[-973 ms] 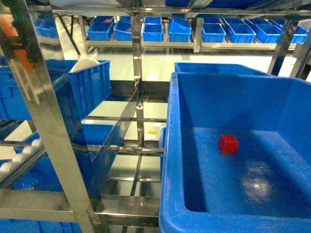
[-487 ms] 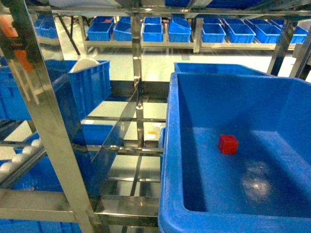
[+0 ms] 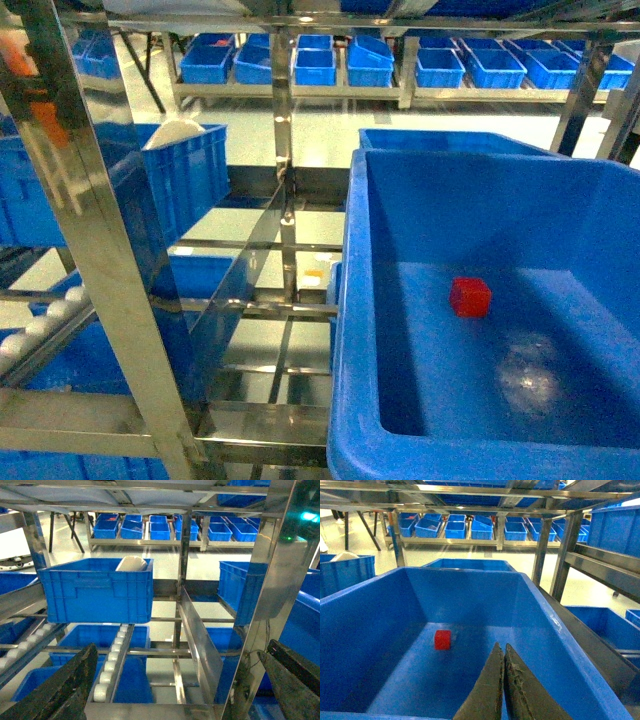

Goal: Place magnetic block on left shelf second layer

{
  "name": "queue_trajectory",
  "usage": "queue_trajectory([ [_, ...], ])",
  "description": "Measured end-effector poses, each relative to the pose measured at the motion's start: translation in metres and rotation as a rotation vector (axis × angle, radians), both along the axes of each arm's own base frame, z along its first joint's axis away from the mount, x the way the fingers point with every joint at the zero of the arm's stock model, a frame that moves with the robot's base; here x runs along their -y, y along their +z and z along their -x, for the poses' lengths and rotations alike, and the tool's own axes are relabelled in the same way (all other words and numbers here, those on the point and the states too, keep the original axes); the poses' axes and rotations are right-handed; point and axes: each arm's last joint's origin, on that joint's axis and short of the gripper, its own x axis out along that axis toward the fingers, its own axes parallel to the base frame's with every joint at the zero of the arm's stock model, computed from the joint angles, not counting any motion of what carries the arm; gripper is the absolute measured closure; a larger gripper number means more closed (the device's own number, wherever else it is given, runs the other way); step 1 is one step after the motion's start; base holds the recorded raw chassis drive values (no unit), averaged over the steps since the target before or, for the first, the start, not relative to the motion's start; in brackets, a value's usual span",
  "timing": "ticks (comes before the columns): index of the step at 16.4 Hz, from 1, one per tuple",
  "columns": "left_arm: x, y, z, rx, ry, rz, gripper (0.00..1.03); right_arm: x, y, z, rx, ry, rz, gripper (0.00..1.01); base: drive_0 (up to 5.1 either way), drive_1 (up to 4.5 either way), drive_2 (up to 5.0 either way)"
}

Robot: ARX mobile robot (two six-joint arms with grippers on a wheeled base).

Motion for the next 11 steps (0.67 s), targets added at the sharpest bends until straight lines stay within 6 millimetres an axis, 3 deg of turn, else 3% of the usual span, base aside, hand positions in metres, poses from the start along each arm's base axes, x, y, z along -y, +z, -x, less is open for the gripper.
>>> queue_trajectory([
  [1, 0.0000, -0.0001, 0.0000, -0.001, -0.001, 0.000, 0.05, 0.0000, 0.0000, 0.0000, 0.000, 0.000, 0.000, 0.99, 0.0, 0.00, 0.0],
  [2, 0.0000, -0.0001, 0.0000, -0.001, -0.001, 0.000, 0.05, 0.0000, 0.0000, 0.0000, 0.000, 0.000, 0.000, 0.91, 0.0, 0.00, 0.0],
  [6, 0.0000, 0.0000, 0.0000, 0.000, -0.001, 0.000, 0.05, 0.0000, 0.0000, 0.0000, 0.000, 0.000, 0.000, 0.51, 0.0, 0.00, 0.0],
  [8, 0.0000, 0.0000, 0.0000, 0.000, -0.001, 0.000, 0.05, 0.0000, 0.0000, 0.0000, 0.000, 0.000, 0.000, 0.28, 0.0, 0.00, 0.0],
  [9, 0.0000, -0.0001, 0.0000, -0.001, -0.001, 0.000, 0.05, 0.0000, 0.0000, 0.0000, 0.000, 0.000, 0.000, 0.01, 0.0, 0.00, 0.0],
  [11, 0.0000, -0.0001, 0.0000, -0.001, -0.001, 0.000, 0.05, 0.0000, 0.0000, 0.0000, 0.000, 0.000, 0.000, 0.03, 0.0, 0.00, 0.0],
])
